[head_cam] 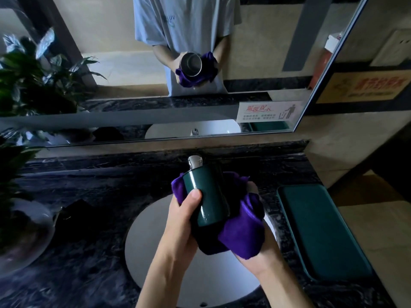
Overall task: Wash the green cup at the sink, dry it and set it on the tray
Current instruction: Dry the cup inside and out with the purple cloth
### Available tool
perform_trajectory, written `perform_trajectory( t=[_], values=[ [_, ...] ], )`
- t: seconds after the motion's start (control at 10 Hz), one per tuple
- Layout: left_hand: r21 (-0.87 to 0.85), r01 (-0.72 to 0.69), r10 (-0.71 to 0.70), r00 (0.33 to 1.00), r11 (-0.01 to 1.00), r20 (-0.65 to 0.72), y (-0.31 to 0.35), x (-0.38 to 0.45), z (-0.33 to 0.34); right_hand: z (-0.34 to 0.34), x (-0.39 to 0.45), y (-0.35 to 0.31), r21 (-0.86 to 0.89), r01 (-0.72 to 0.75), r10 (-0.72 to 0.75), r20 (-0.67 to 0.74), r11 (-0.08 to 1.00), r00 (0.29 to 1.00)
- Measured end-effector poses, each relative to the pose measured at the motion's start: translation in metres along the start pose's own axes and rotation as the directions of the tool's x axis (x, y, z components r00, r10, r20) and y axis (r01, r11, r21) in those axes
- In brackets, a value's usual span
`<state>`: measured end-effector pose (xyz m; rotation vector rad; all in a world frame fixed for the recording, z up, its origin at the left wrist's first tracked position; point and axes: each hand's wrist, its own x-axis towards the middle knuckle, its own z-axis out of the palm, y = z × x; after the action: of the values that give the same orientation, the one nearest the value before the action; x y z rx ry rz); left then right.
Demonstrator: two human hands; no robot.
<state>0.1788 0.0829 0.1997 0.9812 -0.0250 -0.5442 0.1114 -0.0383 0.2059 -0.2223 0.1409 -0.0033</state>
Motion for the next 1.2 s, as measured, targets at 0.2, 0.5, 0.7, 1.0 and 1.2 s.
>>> perform_trajectory(
  t=[0.2, 0.5, 0.7, 1.0, 1.2],
  values=[
    [0.343, -0.072, 0.116, 0.987, 0.936, -0.11, -0.003, -0.001, 0.0, -0.019, -0.006, -0.001, -0.419, 0.058, -0.193, -0.289, 0.906, 0.938],
    [0.394, -0.172, 0.184, 0.983, 0.903, 0.007, -0.001, -0.007, 0.01, 0.01, -0.002, -0.001, -0.713, 0.139, -0.305, -0.11, 0.687, 0.946],
    [0.453, -0.177, 0.161, 0.984, 0.874, 0.074, -0.003, -0.005, 0.014, 0.021, 0.003, -0.008, -0.859, 0.169, -0.429, -0.065, 0.484, 0.901],
    [0.469, -0.101, 0.079, 0.995, 0.877, 0.067, -0.011, -0.011, 0.014, 0.008, 0.013, -0.014, -0.699, -0.034, -0.225, -0.276, 0.714, 0.935],
    [0.342, 0.007, 0.049, 0.987, 0.94, -0.153, -0.016, -0.003, 0.011, 0.009, 0.022, -0.013, -0.377, -0.031, -0.102, -0.328, 0.926, 0.939]
  ],
)
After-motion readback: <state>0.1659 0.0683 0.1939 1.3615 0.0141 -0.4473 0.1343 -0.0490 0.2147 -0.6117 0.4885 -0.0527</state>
